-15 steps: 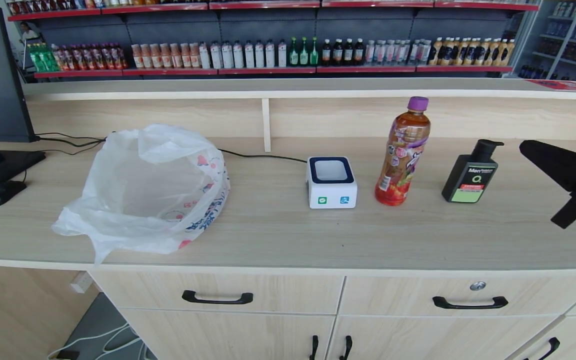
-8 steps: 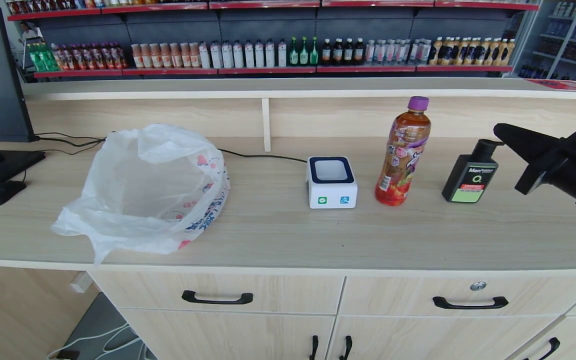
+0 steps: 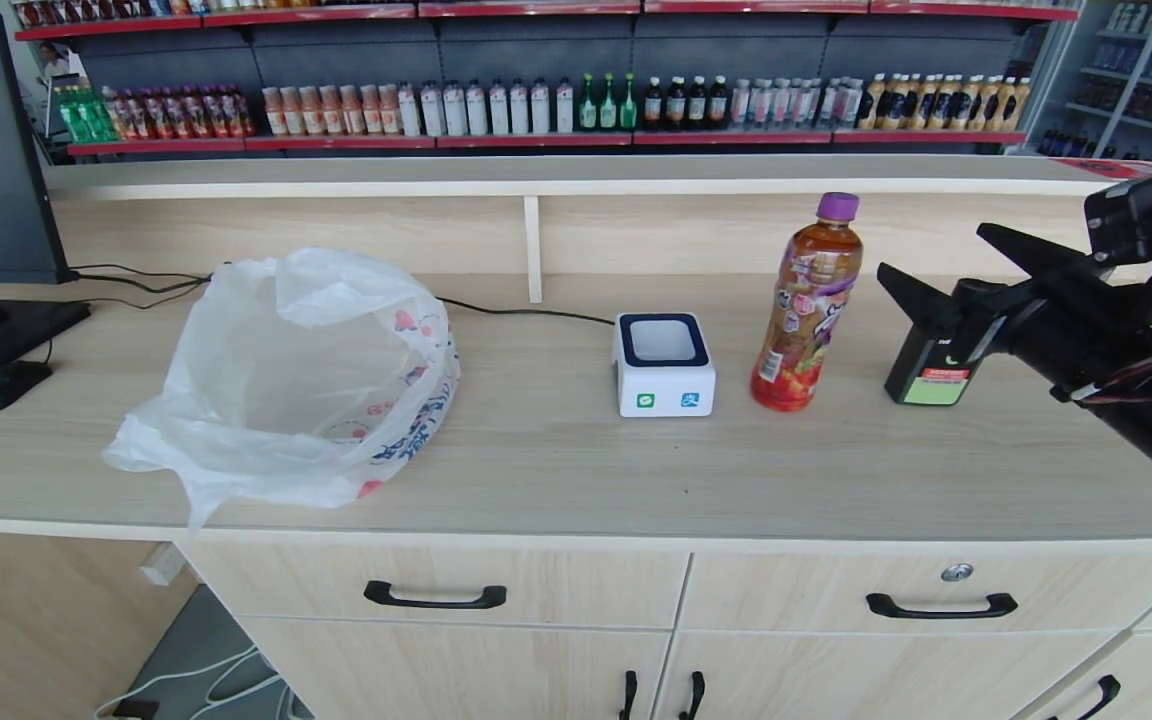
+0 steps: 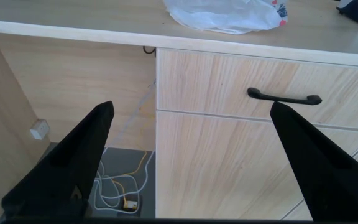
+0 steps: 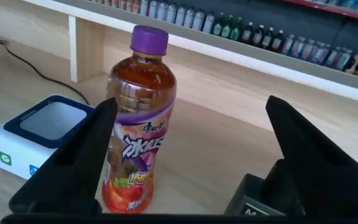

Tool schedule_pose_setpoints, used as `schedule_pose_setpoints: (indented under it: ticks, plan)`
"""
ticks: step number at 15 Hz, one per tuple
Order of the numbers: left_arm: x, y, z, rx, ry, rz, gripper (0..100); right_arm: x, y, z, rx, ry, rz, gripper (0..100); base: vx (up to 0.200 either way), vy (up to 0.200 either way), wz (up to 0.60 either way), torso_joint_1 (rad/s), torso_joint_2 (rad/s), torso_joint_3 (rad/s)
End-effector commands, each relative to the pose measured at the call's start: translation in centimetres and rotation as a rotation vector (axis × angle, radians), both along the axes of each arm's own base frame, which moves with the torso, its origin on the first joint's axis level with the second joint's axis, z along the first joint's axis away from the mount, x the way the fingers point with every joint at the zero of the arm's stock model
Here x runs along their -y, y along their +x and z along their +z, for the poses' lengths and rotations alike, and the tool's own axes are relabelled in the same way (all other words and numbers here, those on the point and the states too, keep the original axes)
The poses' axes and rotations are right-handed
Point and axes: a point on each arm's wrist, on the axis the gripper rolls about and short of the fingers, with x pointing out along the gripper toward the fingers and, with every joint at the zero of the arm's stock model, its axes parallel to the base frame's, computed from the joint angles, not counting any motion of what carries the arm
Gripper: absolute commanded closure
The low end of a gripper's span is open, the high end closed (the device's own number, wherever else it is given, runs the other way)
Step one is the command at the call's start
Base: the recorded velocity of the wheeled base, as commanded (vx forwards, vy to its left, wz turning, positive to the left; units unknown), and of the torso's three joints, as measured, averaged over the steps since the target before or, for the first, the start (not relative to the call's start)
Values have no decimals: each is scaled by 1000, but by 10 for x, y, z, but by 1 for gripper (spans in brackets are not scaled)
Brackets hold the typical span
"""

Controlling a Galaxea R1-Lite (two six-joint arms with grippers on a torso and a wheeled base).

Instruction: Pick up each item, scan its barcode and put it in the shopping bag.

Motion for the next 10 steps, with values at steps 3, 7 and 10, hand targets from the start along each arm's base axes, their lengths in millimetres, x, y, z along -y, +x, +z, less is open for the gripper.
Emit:
schedule_pose_setpoints:
  ticks: [3,7,10]
  plan:
    - [0,0,0,0,0,0,0,-60,0,-16,-84,133,75,0,0,0,0,0,0,0]
    - [0,0,0,0,0,0,0,-62,9,-32,-138,149,51,0,0,0,0,0,0,0]
    - [0,0,0,0,0,0,0,-61,26,-38,-142,182,-10,0,0,0,0,0,0,0]
